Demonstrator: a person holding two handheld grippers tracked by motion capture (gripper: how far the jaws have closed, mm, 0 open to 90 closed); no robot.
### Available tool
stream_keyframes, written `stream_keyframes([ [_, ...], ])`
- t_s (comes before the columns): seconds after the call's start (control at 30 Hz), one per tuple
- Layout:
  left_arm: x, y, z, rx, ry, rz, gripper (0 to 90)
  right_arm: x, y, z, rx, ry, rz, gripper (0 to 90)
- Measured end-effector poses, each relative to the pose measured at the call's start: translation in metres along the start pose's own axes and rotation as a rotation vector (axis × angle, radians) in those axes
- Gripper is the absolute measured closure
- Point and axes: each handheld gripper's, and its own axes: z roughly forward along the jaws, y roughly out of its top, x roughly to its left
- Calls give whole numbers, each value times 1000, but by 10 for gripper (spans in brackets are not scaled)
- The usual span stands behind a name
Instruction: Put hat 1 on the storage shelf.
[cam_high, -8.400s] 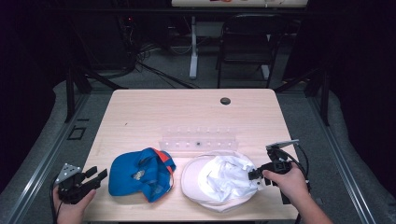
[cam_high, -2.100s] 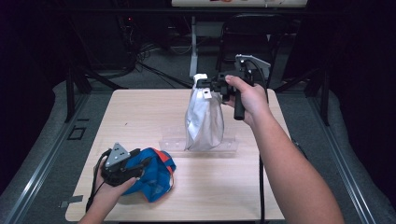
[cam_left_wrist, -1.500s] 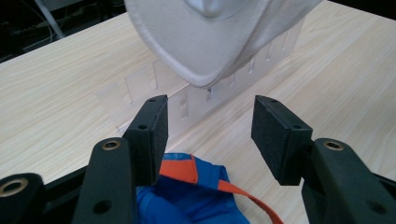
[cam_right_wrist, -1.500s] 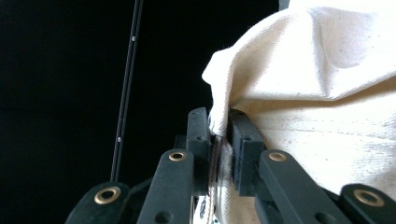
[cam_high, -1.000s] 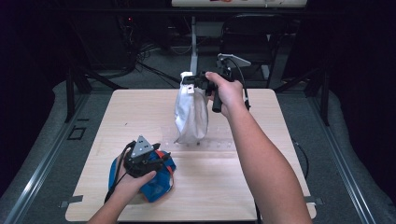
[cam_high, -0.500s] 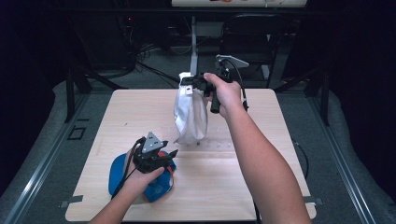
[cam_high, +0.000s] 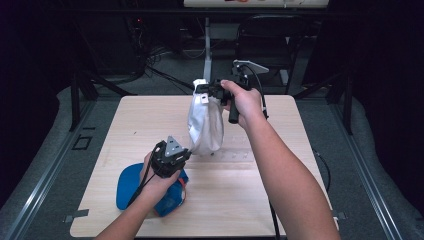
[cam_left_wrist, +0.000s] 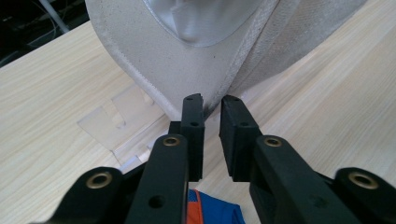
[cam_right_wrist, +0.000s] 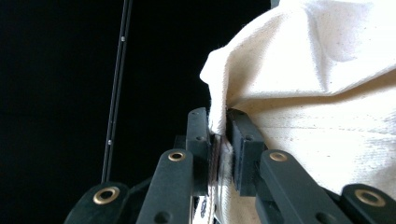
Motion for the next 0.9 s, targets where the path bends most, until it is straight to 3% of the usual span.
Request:
stream_keyframes([
  [0.23, 4, -2, 0, -16, -37, 9, 828, 2, -3, -2, -9, 4, -6, 804],
  [0.33, 10, -4, 1, -26, -73, -4, 829, 3, -3, 0, -5, 5, -8, 804],
  [0.77, 17, -7, -2, -30, -113, -7, 828, 5, -6, -2, -5, -4, -14, 807],
  [0.9, 20, -9, -3, -35, -108, -22, 830, 5, -7, -2, -3, -6, -19, 807],
])
